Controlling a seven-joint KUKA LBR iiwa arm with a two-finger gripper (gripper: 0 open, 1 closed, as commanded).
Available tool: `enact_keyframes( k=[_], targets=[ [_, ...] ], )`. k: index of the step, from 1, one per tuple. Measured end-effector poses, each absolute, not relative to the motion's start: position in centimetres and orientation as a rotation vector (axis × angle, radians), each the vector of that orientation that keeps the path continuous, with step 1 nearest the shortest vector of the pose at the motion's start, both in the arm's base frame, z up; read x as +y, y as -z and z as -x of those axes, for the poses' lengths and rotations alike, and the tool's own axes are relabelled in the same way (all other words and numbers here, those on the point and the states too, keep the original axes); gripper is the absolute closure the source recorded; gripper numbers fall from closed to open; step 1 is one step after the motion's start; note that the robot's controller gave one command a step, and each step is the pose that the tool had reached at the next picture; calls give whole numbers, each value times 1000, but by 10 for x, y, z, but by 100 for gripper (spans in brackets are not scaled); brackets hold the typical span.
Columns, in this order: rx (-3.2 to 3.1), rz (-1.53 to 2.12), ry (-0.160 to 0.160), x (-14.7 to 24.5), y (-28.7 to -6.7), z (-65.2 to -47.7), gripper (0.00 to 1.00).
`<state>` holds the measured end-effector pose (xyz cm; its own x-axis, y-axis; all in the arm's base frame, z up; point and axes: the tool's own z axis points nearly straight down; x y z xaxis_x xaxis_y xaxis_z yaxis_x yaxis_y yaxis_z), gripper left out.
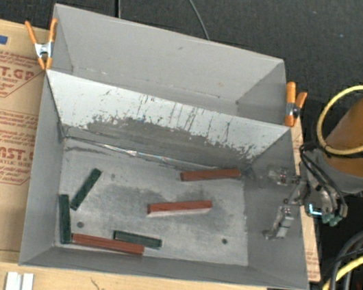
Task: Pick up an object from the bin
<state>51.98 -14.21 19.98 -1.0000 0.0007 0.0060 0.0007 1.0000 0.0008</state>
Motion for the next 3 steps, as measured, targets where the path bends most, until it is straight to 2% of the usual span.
enact_keyframes(
  k=[1, 2, 3],
  targets=[
    [-3143, -2, -1, -141, -204, -522, 0],
    [-3139, -177, -2, -96, -181, -525, 0],
    [-3117, -415, 0, -36, -150, -552, 0]
  ],
)
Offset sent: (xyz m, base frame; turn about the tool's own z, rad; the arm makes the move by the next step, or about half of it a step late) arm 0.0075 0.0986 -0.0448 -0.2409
